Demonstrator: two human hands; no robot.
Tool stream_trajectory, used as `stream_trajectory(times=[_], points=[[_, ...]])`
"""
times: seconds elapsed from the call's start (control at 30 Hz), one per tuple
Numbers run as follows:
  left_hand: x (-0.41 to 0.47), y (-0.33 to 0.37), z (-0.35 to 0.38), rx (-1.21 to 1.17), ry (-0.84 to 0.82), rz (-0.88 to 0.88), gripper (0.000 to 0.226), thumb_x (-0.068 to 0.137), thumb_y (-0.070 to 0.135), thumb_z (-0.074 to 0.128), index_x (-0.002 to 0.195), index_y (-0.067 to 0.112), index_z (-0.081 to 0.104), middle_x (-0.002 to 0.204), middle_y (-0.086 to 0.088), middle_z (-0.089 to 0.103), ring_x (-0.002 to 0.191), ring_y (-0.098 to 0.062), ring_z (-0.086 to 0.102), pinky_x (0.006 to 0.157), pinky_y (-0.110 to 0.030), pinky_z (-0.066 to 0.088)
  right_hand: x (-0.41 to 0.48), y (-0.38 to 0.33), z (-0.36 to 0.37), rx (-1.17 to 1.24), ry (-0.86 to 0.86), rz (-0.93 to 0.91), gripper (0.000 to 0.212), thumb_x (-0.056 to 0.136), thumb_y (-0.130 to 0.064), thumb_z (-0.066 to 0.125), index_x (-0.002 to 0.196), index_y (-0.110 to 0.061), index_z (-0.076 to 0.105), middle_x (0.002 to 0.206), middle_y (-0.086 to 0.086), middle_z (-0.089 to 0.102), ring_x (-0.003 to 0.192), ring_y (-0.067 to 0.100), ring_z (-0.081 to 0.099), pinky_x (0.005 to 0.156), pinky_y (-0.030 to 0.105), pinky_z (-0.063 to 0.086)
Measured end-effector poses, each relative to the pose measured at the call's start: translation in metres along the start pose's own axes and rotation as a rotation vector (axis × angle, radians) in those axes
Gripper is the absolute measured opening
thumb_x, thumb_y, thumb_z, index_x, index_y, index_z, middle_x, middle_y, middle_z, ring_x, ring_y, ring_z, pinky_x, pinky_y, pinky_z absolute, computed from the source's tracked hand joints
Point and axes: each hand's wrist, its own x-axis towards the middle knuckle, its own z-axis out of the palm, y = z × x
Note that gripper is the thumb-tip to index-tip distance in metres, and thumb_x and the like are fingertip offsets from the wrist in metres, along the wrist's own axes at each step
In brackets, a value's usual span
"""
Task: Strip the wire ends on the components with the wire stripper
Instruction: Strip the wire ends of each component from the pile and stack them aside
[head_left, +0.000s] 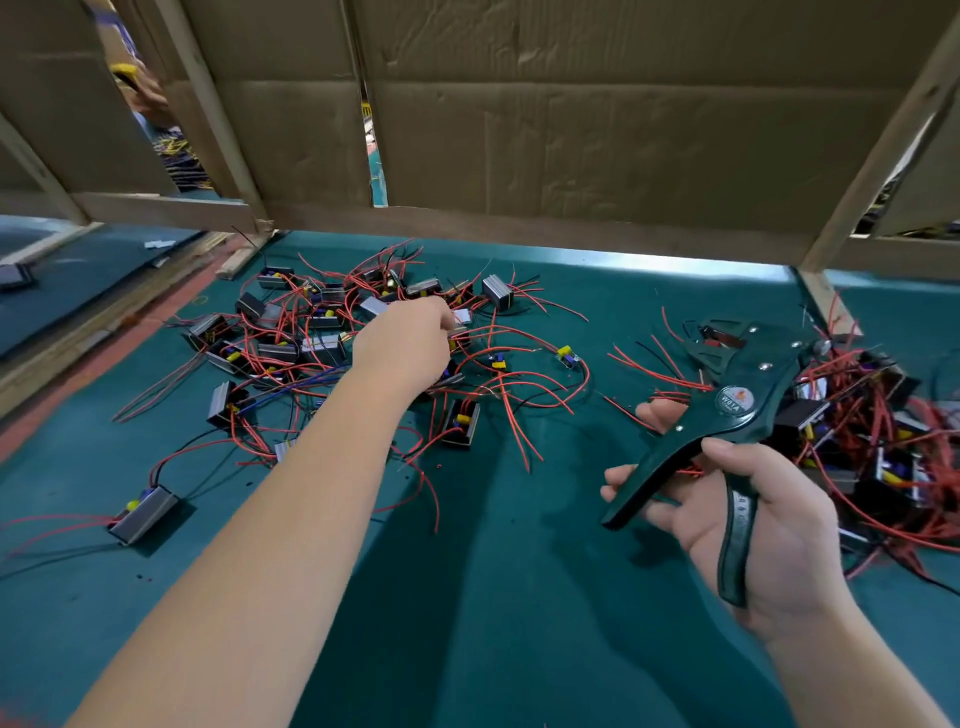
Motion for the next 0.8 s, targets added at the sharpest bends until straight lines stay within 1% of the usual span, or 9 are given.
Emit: stream_trajectory(times=[0.13, 0.2, 0.3, 0.37, 0.47, 0.53, 0.6, 0.7, 0.8], points=[[0.017, -0.002, 0.01, 0.176, -0.17, 0.118, 0.059, 0.093, 0.001, 0.041, 0.135, 0.042, 0.04, 0.129, -0.001, 0.058, 0.108, -0.027, 0.058, 0.075, -0.04, 0.052, 0.0, 0.0, -0.001, 0.01, -0.003, 0.026, 0.055, 0.064, -0.027, 0.057, 0.112, 0.001, 0.053, 0.125, 0.017, 0.056, 0.075, 0.044, 0.065, 0.068, 0.054, 0.057], [0.021, -0.003, 0.012, 0.182, -0.203, 0.123, 0.059, 0.097, 0.013, 0.048, 0.143, 0.045, 0.029, 0.136, 0.0, 0.054, 0.115, -0.028, 0.056, 0.075, -0.038, 0.049, -0.001, 0.001, 0.0, 0.007, 0.002, 0.034, 0.052, 0.068, -0.025, 0.053, 0.113, 0.001, 0.053, 0.127, 0.018, 0.055, 0.074, 0.043, 0.065, 0.068, 0.054, 0.057], [0.023, -0.007, 0.012, 0.137, -0.073, 0.083, 0.04, 0.095, 0.032, 0.056, 0.133, 0.04, 0.047, 0.128, 0.002, 0.06, 0.114, -0.026, 0.056, 0.075, -0.035, 0.045, -0.002, 0.0, 0.002, 0.009, 0.022, 0.054, 0.044, 0.071, -0.021, 0.047, 0.109, 0.0, 0.056, 0.127, 0.019, 0.056, 0.072, 0.043, 0.065, 0.067, 0.054, 0.057], [0.022, -0.009, 0.01, -0.077, 0.051, 0.044, 0.031, 0.091, 0.032, 0.062, 0.122, 0.034, 0.057, 0.115, 0.003, 0.065, 0.103, -0.023, 0.06, 0.078, -0.033, 0.047, -0.002, -0.001, 0.003, 0.01, 0.035, 0.067, 0.044, 0.071, -0.021, 0.046, 0.108, 0.001, 0.056, 0.13, 0.022, 0.055, 0.071, 0.043, 0.064, 0.067, 0.055, 0.056], [0.015, -0.005, 0.004, -0.765, 0.159, -0.027, 0.029, 0.088, 0.011, 0.067, 0.114, 0.018, 0.058, 0.106, -0.002, 0.067, 0.091, -0.015, 0.061, 0.085, -0.026, 0.046, -0.002, -0.006, 0.005, 0.036, 0.05, 0.088, 0.046, 0.07, -0.022, 0.047, 0.109, 0.001, 0.053, 0.135, 0.025, 0.051, 0.071, 0.043, 0.064, 0.068, 0.057, 0.056], [0.01, -0.002, -0.005, -1.091, 0.279, -0.08, 0.025, 0.088, 0.005, 0.066, 0.108, 0.015, 0.053, 0.099, -0.003, 0.066, 0.08, -0.009, 0.061, 0.082, -0.027, 0.048, -0.002, -0.009, 0.005, 0.062, 0.038, 0.091, 0.052, 0.066, -0.027, 0.058, 0.108, 0.002, 0.053, 0.132, 0.026, 0.053, 0.071, 0.043, 0.064, 0.069, 0.057, 0.057], [0.008, -0.001, -0.017, -1.3, 0.387, -0.132, 0.024, 0.088, 0.007, 0.066, 0.104, 0.015, 0.05, 0.096, -0.001, 0.065, 0.076, -0.009, 0.064, 0.074, -0.026, 0.052, -0.002, -0.012, 0.004, 0.076, 0.038, 0.085, 0.071, 0.054, -0.032, 0.073, 0.112, 0.0, 0.049, 0.128, 0.025, 0.056, 0.072, 0.044, 0.064, 0.071, 0.058, 0.056], [0.01, -0.003, -0.038, -1.518, 0.499, -0.166, 0.026, 0.088, 0.01, 0.068, 0.1, 0.016, 0.046, 0.096, -0.007, 0.067, 0.078, -0.018, 0.07, 0.071, -0.027, 0.054, -0.001, -0.014, 0.003, 0.088, 0.059, 0.088, 0.101, 0.032, -0.037, 0.086, 0.118, -0.001, 0.048, 0.122, 0.021, 0.057, 0.074, 0.044, 0.064, 0.073, 0.059, 0.055], [0.004, -0.003, -0.052, -1.556, 0.514, -0.114, 0.027, 0.088, 0.012, 0.069, 0.098, 0.017, 0.044, 0.092, -0.007, 0.069, 0.074, -0.017, 0.071, 0.067, -0.026, 0.055, -0.001, -0.015, 0.003, 0.092, 0.068, 0.093, 0.105, 0.029, -0.037, 0.085, 0.12, 0.0, 0.049, 0.122, 0.022, 0.057, 0.076, 0.045, 0.064, 0.075, 0.06, 0.055]])
